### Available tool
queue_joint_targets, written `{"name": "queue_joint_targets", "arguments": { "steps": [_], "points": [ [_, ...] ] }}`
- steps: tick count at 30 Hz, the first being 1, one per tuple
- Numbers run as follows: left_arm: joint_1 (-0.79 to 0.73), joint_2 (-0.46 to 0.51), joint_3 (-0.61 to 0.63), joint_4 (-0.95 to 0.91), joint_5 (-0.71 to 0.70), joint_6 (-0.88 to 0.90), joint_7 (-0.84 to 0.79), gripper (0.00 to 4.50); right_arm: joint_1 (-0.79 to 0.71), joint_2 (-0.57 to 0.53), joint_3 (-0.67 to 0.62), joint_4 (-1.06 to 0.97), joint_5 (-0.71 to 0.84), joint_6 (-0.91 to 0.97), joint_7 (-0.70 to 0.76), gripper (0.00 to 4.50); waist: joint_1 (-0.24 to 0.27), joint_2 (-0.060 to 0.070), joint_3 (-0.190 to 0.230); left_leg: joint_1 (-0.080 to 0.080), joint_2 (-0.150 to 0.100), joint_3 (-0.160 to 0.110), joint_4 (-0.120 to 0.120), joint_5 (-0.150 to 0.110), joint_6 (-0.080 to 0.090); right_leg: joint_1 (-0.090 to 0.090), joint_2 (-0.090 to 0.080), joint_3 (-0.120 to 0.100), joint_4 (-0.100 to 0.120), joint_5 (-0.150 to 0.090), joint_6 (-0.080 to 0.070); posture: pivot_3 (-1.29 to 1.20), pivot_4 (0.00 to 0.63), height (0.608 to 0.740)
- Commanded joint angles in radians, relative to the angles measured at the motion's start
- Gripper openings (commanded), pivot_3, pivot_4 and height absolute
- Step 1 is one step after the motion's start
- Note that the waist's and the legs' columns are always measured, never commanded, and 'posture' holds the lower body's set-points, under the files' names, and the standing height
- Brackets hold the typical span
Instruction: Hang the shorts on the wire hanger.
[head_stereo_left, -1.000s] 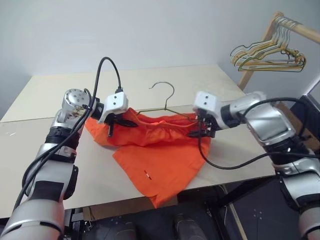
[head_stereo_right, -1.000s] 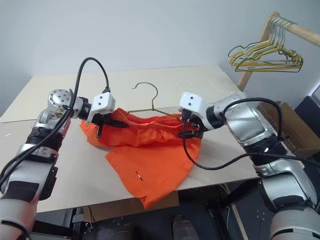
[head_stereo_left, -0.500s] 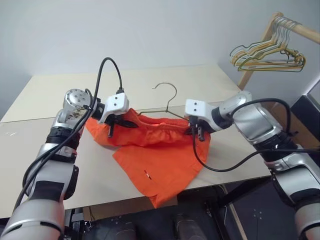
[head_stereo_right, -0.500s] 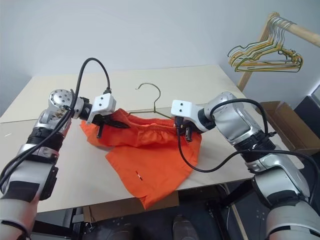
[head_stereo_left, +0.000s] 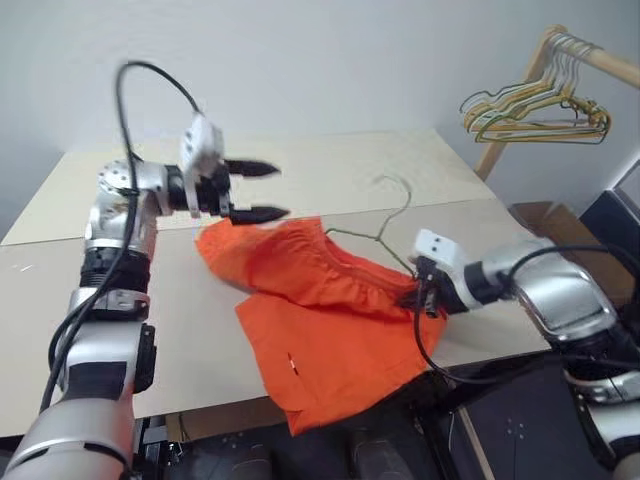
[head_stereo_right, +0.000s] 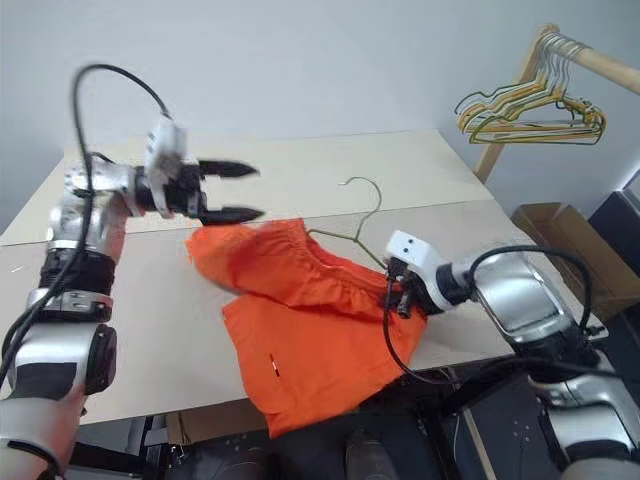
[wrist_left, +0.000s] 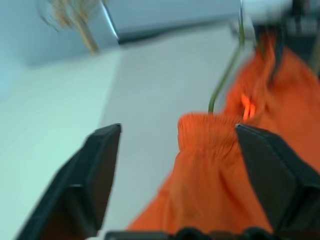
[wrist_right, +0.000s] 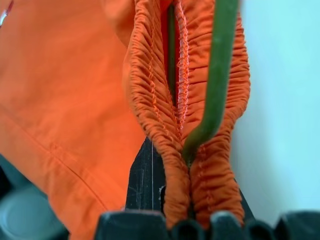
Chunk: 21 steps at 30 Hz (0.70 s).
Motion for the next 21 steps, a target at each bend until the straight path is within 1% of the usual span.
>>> {"name": "queue_joint_targets", "arguments": {
  "steps": [1, 3, 6, 7, 10, 12, 13, 15, 18, 21],
  "points": [
    [0.067, -0.021, 0.088, -0.214, -0.130, 0.159, 0.134, 4.44, 0.087, 0.013, -0.227, -0.124, 0.030, 0.181, -0.119, 0.00, 0.001, 0.000, 0.000, 0.001, 0.000, 0.000, 0.000, 0.000, 0.000, 0.001, -0.001, 0.001, 0.001, 0.000, 0.000, -0.14, 0.038, 0.740],
    [0.132, -0.038, 0.102, -0.340, -0.180, 0.220, 0.188, 4.44, 0.158, 0.026, -0.359, -0.186, 0.026, 0.279, -0.176, 0.00, 0.004, 0.000, 0.000, 0.002, 0.000, 0.000, 0.000, 0.000, 0.000, 0.002, -0.001, 0.001, 0.001, 0.000, 0.000, -0.15, 0.046, 0.740],
    [0.202, -0.074, 0.119, -0.487, -0.244, 0.283, 0.283, 4.44, 0.268, 0.025, -0.508, -0.274, 0.023, 0.385, -0.233, 0.00, 0.011, 0.000, 0.000, 0.003, -0.001, 0.001, 0.000, 0.000, 0.000, 0.003, 0.000, 0.001, 0.001, 0.000, 0.001, -0.18, 0.057, 0.740],
    [0.213, -0.091, 0.130, -0.518, -0.269, 0.306, 0.322, 4.44, 0.301, 0.026, -0.546, -0.292, 0.028, 0.396, -0.250, 0.00, 0.014, 0.000, 0.000, 0.003, -0.001, 0.000, 0.000, 0.000, 0.000, 0.004, 0.000, 0.001, 0.000, 0.000, 0.001, -0.18, 0.057, 0.740],
    [0.255, -0.149, 0.144, -0.621, -0.345, 0.365, 0.425, 4.44, 0.423, 0.039, -0.709, -0.322, 0.045, 0.400, -0.294, 0.00, 0.024, 0.000, 0.000, 0.003, -0.001, 0.002, 0.000, 0.000, 0.000, 0.004, -0.001, 0.002, -0.001, 0.000, 0.001, -0.21, 0.074, 0.740],
    [0.280, -0.165, 0.136, -0.669, -0.371, 0.380, 0.455, 4.44, 0.465, 0.045, -0.797, -0.323, 0.061, 0.400, -0.332, 0.00, 0.024, 0.000, 0.000, 0.004, -0.001, 0.003, 0.000, 0.000, 0.000, 0.005, -0.001, 0.003, -0.001, 0.000, 0.001, -0.22, 0.078, 0.740],
    [0.287, -0.169, 0.132, -0.687, -0.381, 0.386, 0.466, 4.44, 0.472, 0.048, -0.838, -0.317, 0.068, 0.400, -0.355, 0.00, 0.022, 0.000, 0.000, 0.006, -0.001, 0.004, 0.000, 0.000, 0.000, 0.006, 0.000, 0.004, -0.001, 0.000, 0.002, -0.23, 0.081, 0.740],
    [0.287, -0.180, 0.128, -0.707, -0.402, 0.393, 0.491, 4.44, 0.457, 0.049, -0.897, -0.295, 0.070, 0.400, -0.415, 0.00, 0.014, 0.000, 0.001, 0.009, -0.001, 0.005, 0.000, 0.000, 0.000, 0.009, 0.000, 0.005, -0.001, -0.004, 0.007, -0.24, 0.081, 0.740],
    [0.269, -0.192, 0.127, -0.714, -0.436, 0.401, 0.515, 4.44, 0.412, 0.030, -0.931, -0.258, 0.078, 0.400, -0.513, 0.00, -0.003, 0.001, 0.001, 0.021, 0.000, 0.005, -0.002, -0.001, 0.000, 0.020, 0.001, 0.004, -0.005, -0.006, 0.007, -0.25, 0.073, 0.740],
    [0.246, -0.203, 0.114, -0.708, -0.450, 0.397, 0.525, 4.44, 0.294, 0.032, -0.957, -0.186, 0.108, 0.400, -0.623, 0.00, -0.023, 0.001, 0.000, 0.024, 0.001, 0.005, -0.005, -0.002, -0.001, 0.024, 0.002, 0.004, -0.008, -0.007, 0.006, -0.26, 0.062, 0.740]
  ]
}}
